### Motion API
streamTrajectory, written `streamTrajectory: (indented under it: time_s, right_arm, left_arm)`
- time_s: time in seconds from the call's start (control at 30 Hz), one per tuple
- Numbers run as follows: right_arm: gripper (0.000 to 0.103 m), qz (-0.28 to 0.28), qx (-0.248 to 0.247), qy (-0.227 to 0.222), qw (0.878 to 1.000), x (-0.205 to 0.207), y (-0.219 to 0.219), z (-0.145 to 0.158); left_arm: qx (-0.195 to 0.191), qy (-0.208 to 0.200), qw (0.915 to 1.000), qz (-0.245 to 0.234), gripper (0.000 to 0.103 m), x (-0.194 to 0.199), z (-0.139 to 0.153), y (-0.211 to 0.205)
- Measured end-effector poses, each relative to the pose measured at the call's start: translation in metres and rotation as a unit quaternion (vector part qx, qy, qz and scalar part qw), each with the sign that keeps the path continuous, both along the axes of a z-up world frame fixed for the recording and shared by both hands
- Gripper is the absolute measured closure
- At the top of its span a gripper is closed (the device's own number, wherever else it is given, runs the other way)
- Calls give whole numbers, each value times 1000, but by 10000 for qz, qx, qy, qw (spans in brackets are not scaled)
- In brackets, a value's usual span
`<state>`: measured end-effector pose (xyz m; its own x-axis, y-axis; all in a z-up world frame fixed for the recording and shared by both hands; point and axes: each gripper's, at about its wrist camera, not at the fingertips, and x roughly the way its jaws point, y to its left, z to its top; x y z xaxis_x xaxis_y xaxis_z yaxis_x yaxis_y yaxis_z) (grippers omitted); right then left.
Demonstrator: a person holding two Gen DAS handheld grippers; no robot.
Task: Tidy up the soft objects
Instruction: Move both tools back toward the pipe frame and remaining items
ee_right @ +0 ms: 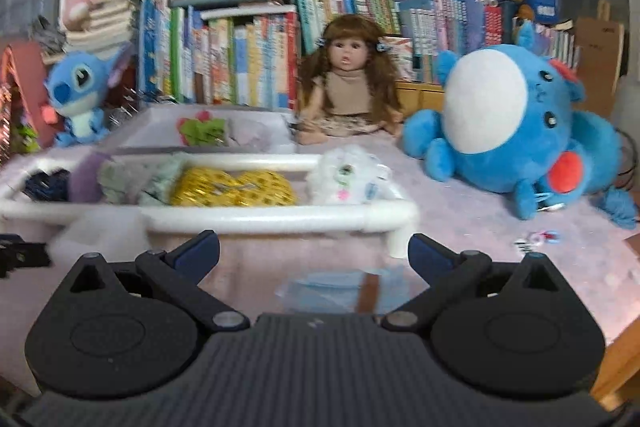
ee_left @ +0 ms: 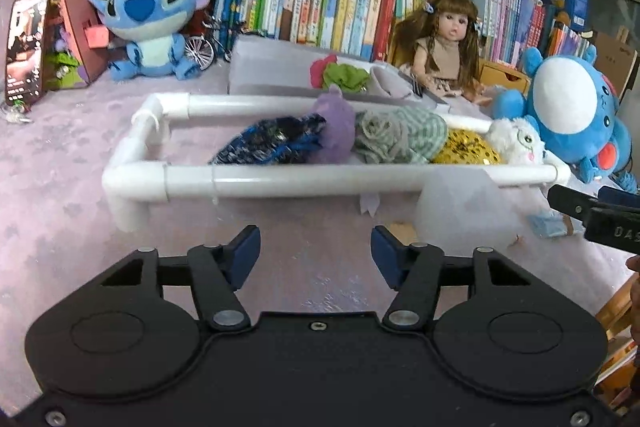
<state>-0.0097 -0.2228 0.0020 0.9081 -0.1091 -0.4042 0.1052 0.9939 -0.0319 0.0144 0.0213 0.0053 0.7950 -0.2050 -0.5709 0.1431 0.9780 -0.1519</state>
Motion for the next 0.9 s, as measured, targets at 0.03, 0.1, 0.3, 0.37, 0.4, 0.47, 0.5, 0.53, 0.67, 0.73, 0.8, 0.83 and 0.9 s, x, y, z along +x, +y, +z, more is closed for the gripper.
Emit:
streamTrajectory:
  time_s: [0.03, 0.1, 0.3, 0.37, 0.4, 0.47, 0.5, 0.53, 0.67, 0.73, 0.8, 0.83, 0.9]
  right_arm:
    - [0, -38, -33, 29, 10000, 1, -2, -2]
    - [0, -141, 19, 110, 9998, 2, -6, -6]
    - [0, -309, 12, 234, 9992, 4, -11, -15]
    - [0, -336, -41, 267, 9991, 5, -12, -17]
    - [0, -353, -55, 293, 9989, 5, -12, -19]
    - [0, -366, -65, 359, 9987, 8, -13, -21]
    - [0, -369, -74, 397, 9985, 9, -14, -22]
    - [0, -379, -93, 438, 9983, 10, -14, -23]
    - [0, -363, -133, 513, 9979, 11, -13, -28]
    - [0, -333, -92, 557, 9978, 14, -13, -30]
    - [0, -313, -74, 608, 9976, 15, -12, -32]
    - [0, -295, -78, 622, 9976, 17, -11, -32]
    - [0, -253, -121, 616, 9977, 18, -9, -33]
  left_arm:
    - [19, 24, 10000, -6, 45, 0, -1, -2]
    - [81, 54, 9999, -41, 45, 1, -2, -9]
    - [29, 165, 9997, -185, 44, 4, -5, -26]
    - [30, 171, 9995, -251, 44, 6, -6, -32]
    - [47, 159, 9995, -279, 44, 6, -6, -35]
    - [76, 152, 9994, -310, 44, 8, -7, -41]
    - [85, 153, 9994, -306, 44, 8, -7, -42]
    - [85, 152, 9994, -299, 44, 10, -7, -44]
    - [74, 145, 9995, -273, 45, 13, -8, -46]
    - [83, 138, 9996, -235, 46, 14, -9, -46]
    - [86, 139, 9997, -205, 46, 16, -10, -47]
    - [105, 136, 9997, -194, 46, 16, -10, -47]
    - [197, 102, 9996, -156, 45, 16, -11, -49]
